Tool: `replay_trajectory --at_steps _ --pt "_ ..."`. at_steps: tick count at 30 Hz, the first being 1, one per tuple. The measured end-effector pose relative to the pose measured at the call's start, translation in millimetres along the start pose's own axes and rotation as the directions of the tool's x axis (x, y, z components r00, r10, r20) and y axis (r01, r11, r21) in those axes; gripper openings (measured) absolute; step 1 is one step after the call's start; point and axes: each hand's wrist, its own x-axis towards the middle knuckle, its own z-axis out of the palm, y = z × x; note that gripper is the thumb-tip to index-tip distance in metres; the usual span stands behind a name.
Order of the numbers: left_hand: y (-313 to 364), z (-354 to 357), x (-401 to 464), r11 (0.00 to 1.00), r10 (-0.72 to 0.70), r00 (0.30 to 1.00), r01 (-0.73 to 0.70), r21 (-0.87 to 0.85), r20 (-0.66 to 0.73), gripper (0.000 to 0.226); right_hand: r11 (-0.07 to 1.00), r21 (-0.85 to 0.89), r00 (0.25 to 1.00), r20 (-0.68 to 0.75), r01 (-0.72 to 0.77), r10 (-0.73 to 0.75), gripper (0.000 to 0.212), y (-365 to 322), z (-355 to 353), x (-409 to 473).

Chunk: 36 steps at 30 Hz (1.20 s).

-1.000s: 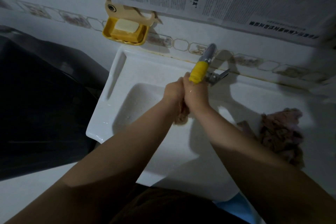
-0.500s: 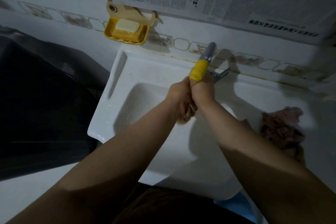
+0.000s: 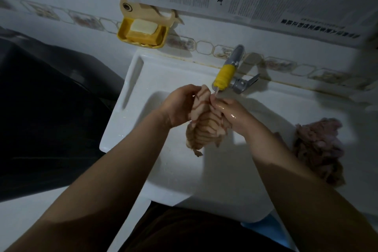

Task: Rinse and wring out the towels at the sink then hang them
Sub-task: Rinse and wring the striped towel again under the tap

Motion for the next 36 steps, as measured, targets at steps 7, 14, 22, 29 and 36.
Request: replay_trajectory --at_steps 7,14,22,29,36 --pt "-9 -11 8 0.849 0.324 0.932 -0.209 0.486 -0.165 0.029 0.926 0.275 0.935 -0.312 0.259 -0.169 0.02 -23 -11 -2" --pt "-18 34 29 0.994 0.094 0.933 -0.067 0.087 -0.349 0.046 0.967 -0.184 0.915 -0.332 0.178 -0.232 0.046 -38 37 -12" --pt "-17 43 18 0.99 0.063 0.959 -0.094 -0.1 -0.276 0.038 0.847 -0.49 0.843 -0.35 0.206 -0.408 0.047 -35 48 -16" --pt "-12 12 -1 0.917 0.023 0.999 -0.032 0.397 0.027 0.05 0.93 -0.358 0.963 -0.212 0.084 -0.168 0.031 -41 2 13" --pt "-2 -19 9 0.748 0.462 0.886 -0.365 0.555 -0.041 0.023 0.966 -0.197 0.96 0.256 0.165 -0.112 0.005 -23 -33 2"
